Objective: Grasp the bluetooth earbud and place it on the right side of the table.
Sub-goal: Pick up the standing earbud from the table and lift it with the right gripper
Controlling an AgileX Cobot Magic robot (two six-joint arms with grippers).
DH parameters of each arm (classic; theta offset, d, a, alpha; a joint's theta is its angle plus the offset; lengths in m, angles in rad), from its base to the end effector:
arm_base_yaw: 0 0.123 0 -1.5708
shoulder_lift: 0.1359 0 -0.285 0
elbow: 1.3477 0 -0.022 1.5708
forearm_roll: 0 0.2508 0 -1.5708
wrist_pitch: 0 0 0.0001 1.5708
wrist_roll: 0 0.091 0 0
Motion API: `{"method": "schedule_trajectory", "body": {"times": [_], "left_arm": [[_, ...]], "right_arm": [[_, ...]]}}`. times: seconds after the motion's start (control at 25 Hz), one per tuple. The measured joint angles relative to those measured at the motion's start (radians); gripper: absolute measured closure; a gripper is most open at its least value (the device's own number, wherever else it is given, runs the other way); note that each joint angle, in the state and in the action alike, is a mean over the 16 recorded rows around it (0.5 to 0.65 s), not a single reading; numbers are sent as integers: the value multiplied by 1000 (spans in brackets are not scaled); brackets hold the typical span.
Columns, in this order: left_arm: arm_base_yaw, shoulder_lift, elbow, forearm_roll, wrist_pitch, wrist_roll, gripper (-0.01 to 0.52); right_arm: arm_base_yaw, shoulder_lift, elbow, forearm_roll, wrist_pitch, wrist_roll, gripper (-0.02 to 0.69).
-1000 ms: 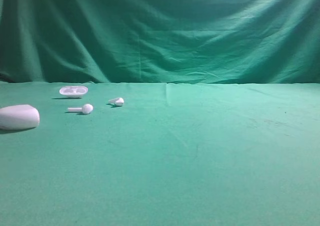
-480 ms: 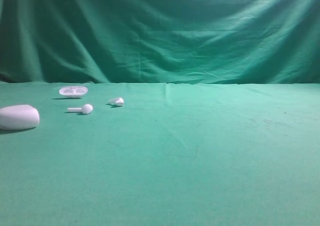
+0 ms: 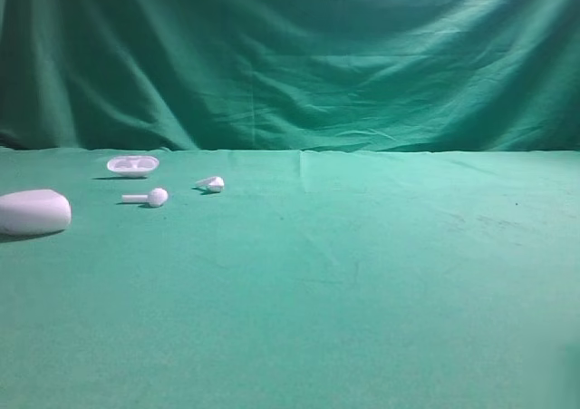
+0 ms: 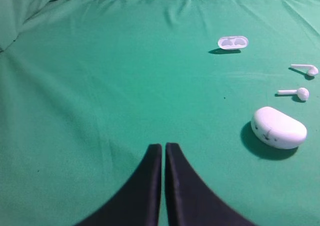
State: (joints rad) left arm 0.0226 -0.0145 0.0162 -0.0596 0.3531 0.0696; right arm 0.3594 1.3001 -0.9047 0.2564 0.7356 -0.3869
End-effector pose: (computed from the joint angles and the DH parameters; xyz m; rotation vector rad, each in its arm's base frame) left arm 0.0529 -0.0007 0.1767 0.0062 1.8378 0.0065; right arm 0.2320 0.1037 0.2735 -0.7712 2.4839 0.2816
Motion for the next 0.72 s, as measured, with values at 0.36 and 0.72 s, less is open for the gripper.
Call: {"method": "schedule_trajectory", "body": {"times": [0.36,0.72], "left_arm": [[0,0,0,0,0,0,514],[0,0,0,0,0,0,514]], "right_arm": [[215,400,-366,-43,14,-13,570],[308,729,-705,-85,31,-5,364]]}}
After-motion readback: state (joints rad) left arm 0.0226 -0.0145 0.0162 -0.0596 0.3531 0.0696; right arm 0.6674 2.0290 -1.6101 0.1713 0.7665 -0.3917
